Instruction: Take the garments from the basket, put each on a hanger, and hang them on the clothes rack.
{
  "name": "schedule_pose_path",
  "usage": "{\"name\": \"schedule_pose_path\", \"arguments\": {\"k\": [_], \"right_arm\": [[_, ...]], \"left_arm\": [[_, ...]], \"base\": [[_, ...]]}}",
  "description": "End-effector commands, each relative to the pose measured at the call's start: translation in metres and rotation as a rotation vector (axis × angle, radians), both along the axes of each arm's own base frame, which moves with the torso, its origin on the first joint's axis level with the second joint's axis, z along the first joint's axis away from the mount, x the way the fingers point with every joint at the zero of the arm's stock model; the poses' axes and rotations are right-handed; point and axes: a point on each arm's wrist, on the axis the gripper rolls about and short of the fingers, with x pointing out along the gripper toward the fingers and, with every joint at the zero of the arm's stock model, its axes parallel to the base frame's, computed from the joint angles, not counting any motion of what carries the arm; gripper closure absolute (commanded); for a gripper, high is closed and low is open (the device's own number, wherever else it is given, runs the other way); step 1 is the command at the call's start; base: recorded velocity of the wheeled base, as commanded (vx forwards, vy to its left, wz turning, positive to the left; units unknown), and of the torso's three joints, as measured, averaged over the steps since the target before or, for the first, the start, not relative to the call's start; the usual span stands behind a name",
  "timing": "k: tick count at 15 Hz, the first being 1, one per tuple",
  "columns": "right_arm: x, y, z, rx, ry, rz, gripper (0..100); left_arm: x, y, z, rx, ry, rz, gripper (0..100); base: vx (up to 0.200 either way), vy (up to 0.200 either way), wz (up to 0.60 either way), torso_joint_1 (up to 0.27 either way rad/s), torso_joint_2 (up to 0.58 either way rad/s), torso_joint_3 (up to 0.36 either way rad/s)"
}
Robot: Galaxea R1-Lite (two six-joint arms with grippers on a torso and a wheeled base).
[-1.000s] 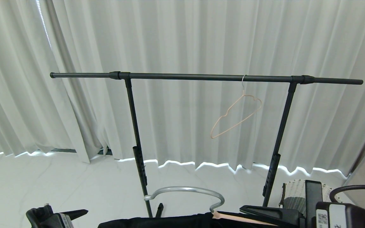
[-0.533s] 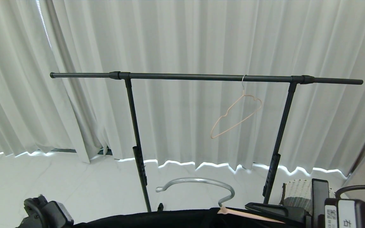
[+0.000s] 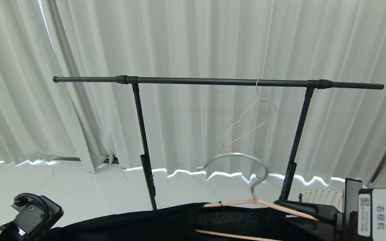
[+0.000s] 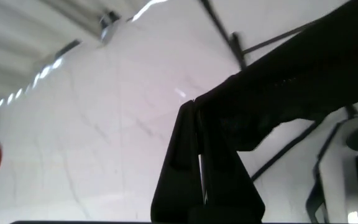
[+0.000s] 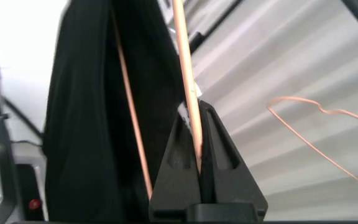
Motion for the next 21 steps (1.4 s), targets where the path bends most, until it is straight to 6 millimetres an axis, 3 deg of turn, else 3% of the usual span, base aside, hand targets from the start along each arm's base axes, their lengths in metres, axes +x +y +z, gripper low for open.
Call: {"name": "schedule_pose_path", "arguments": {"k": [1,2,3,6,9,14,18,21], "right_arm": [[0.002,-0.006,0.004,0.019,-0.011,-0.028,100],[0.002,-0.006,0.005,0.022,-0.009,-0.030,100],[0.003,-0.006,0.004,0.023,-0.006,-0.031,100],[0.003,-0.007,0.003,0.025,0.002,-0.055,100],[0.008,-0.017,0.006,0.070,0.032,-0.176,100],[0.020,-0.069,-0.005,0.045,0.057,-0.495,100],[0.000,-0.121,-0.009,-0.001,0.117,-0.801,100],[-0.004,-0.139,-0.002,0.057,0.156,-0.996,100]], "left_arm": [[0.003,0.002,0.001,0.004,0.002,0.028,100],[0.003,0.001,0.003,0.004,-0.007,0.018,100],[0.003,0.000,0.004,0.003,-0.011,0.009,0],[0.001,-0.004,0.012,-0.044,-0.061,-0.054,0],[-0.006,-0.007,0.029,-0.194,-0.134,-0.227,0],[-0.006,-0.009,0.047,-0.244,-0.203,-0.289,0],[0.000,-0.010,0.058,-0.238,-0.321,-0.277,0],[0.001,-0.010,0.058,-0.234,-0.325,-0.276,0]], "base": [[0.000,0.000,0.00,0.000,0.00,0.000],[0.000,0.000,0.00,0.000,0.00,0.000],[0.000,0.000,0.00,0.000,0.00,0.000],[0.000,0.000,0.00,0.000,0.00,0.000],[0.000,0.000,0.00,0.000,0.00,0.000],[0.000,0.000,0.00,0.000,0.00,0.000],[0.000,0.000,0.00,0.000,0.00,0.000],[0.000,0.000,0.00,0.000,0.00,0.000]]}}
